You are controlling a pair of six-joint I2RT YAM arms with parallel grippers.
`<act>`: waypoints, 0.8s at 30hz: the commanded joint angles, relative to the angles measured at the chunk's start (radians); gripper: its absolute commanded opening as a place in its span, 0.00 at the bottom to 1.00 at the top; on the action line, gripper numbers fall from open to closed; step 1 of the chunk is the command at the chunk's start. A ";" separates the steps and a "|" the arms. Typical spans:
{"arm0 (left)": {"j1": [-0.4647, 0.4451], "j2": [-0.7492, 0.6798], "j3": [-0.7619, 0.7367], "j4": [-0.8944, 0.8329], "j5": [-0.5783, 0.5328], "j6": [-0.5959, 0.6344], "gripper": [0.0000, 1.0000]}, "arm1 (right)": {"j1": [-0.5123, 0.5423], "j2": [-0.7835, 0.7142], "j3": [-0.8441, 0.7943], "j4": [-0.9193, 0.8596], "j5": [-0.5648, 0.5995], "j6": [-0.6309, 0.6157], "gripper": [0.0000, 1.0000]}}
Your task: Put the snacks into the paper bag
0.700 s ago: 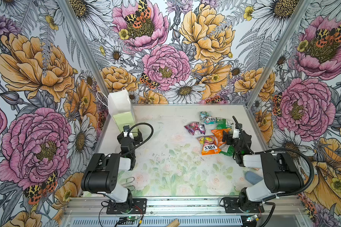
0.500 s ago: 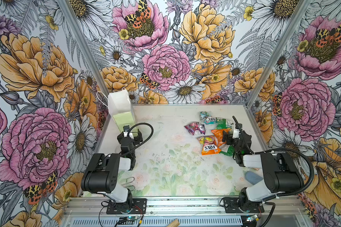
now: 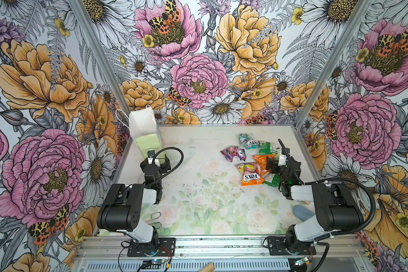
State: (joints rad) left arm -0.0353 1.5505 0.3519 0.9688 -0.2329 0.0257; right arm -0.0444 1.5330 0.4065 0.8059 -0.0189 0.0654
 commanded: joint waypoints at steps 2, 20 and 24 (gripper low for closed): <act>0.000 0.002 0.012 0.005 -0.012 -0.013 0.99 | 0.005 0.002 -0.003 0.038 0.005 0.002 1.00; 0.006 0.001 0.015 -0.005 0.005 -0.015 0.99 | 0.005 0.002 -0.002 0.038 0.005 0.000 1.00; 0.006 0.001 0.015 -0.005 0.003 -0.015 0.99 | 0.005 0.002 -0.002 0.037 0.004 0.001 1.00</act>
State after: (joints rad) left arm -0.0349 1.5505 0.3519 0.9649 -0.2325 0.0254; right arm -0.0444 1.5330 0.4065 0.8059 -0.0189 0.0658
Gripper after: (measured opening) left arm 0.986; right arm 0.998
